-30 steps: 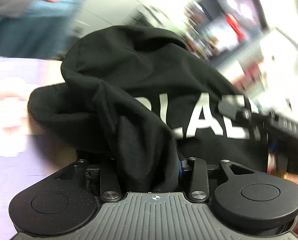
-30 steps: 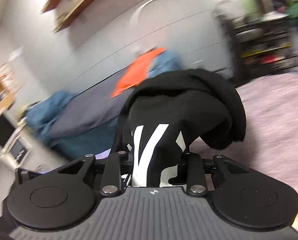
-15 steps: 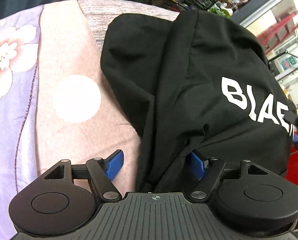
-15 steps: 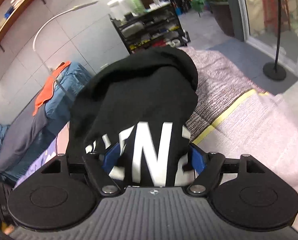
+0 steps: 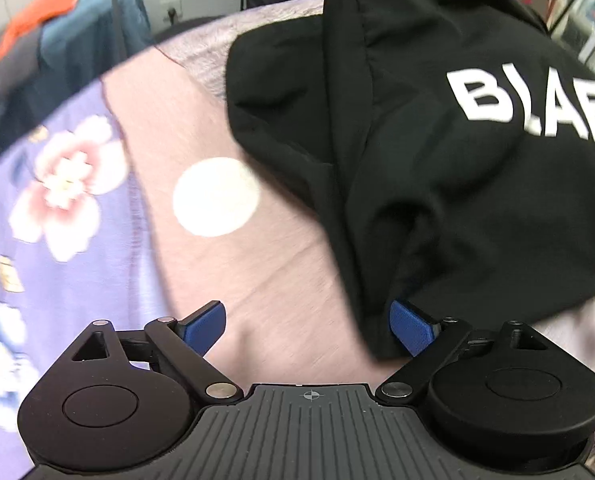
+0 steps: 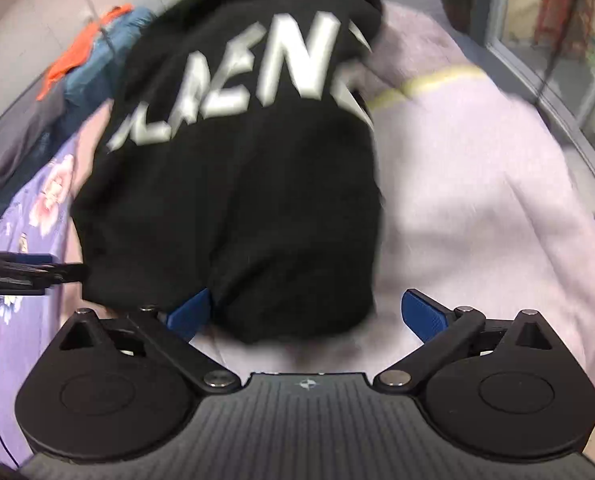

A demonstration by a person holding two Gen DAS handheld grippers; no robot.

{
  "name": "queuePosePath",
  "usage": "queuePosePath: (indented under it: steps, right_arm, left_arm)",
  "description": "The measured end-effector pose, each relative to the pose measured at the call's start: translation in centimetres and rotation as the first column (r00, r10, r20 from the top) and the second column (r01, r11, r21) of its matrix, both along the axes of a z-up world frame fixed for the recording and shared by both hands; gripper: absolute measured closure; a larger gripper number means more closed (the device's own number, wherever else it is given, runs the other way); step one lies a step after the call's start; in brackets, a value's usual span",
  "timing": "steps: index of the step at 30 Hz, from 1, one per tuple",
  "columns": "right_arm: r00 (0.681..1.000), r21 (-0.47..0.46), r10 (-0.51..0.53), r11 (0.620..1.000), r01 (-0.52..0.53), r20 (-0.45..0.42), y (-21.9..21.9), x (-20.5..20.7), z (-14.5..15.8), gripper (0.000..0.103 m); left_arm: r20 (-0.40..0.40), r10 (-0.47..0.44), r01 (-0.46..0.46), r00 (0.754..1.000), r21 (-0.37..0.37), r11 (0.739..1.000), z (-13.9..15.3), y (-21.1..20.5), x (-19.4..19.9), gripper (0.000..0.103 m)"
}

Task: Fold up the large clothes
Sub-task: 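Release the folded jacket and withdraw both grippers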

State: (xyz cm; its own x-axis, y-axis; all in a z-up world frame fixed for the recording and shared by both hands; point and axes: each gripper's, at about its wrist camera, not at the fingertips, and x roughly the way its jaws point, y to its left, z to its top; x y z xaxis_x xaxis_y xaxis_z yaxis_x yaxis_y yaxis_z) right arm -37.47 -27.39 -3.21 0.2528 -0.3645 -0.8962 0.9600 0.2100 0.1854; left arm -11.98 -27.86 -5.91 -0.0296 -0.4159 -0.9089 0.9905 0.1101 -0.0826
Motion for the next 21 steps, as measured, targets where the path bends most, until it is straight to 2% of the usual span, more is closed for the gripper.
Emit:
queuePosePath:
  steps: [2, 3, 4, 5, 7, 8, 9, 10, 12, 13, 17, 21]
  right_arm:
    - [0.997, 0.102, -0.043, 0.994, 0.050, -0.064, 0.2, -0.6, -1.1, 0.002]
    - [0.991, 0.126, -0.050, 0.990, 0.066, -0.125, 0.4, -0.9, -1.4, 0.014]
    - [0.988, 0.111, -0.055, 0.991, 0.072, -0.145, 0.8, -1.2, -1.1, 0.024]
    - [0.993, 0.078, -0.055, 0.995, 0.063, -0.106, 1.2, -1.6, -0.2, 0.035]
    - [0.999, -0.040, -0.051, 0.998, 0.052, 0.005, 1.8, -2.3, 2.4, 0.031]
    - [0.999, -0.136, -0.041, 0.990, 0.044, 0.026, 2.0, -2.2, 4.0, 0.026]
    - [0.999, -0.220, -0.029, 0.975, 0.033, 0.022, 1.9, -1.9, 5.3, 0.020]
    - [1.000, -0.296, -0.024, 0.955, 0.027, 0.014, 1.7, -1.5, 6.4, 0.017]
    - [1.000, -0.384, -0.004, 0.923, 0.014, 0.027, 1.3, -0.6, 7.8, 0.007]
    - [1.000, -0.375, 0.016, 0.927, -0.007, 0.021, 0.2, -0.5, 7.7, 0.005]
    - [0.984, -0.199, 0.128, 0.968, -0.151, -0.127, -1.7, 3.3, 7.9, 0.005]
    - [0.962, -0.104, 0.163, 0.976, -0.189, -0.219, -2.1, 5.9, 8.4, 0.001]
  left_arm:
    - [0.037, -0.007, 0.006, 0.999, 0.022, 1.000, 0.7, 1.4, 0.0, 0.000]
    - [0.044, -0.008, 0.007, 0.999, 0.022, 1.000, 0.9, 1.9, -0.2, 0.000]
    - [0.047, -0.004, 0.003, 0.999, 0.015, 1.000, 1.3, 2.4, -0.3, 0.000]
    - [0.045, 0.002, -0.002, 0.999, -0.005, 1.000, 1.9, 3.0, -0.4, 0.000]
    - [0.029, 0.016, -0.014, 0.999, -0.048, 0.999, 3.1, 3.9, -0.4, 0.000]
    - [0.018, 0.022, -0.021, 1.000, -0.064, 0.998, 3.6, 4.3, -0.5, 0.000]
    - [0.005, 0.031, -0.031, 1.000, -0.079, 0.996, 4.1, 4.2, -0.6, 0.000]
    - [-0.008, 0.039, -0.040, 0.999, -0.091, 0.995, 4.6, 4.0, -0.8, 0.000]
    - [-0.014, 0.035, -0.037, 0.999, -0.092, 0.995, 5.2, 3.4, -1.3, 0.000]
    - [-0.008, 0.022, -0.023, 1.000, -0.086, 0.996, 5.6, 2.9, -1.8, 0.000]
    - [0.053, -0.035, 0.037, 0.998, -0.036, 0.999, 7.6, 1.4, -4.0, 0.000]
    - [0.185, -0.113, 0.110, 0.976, 0.027, 0.994, 10.2, 1.1, -6.9, 0.000]
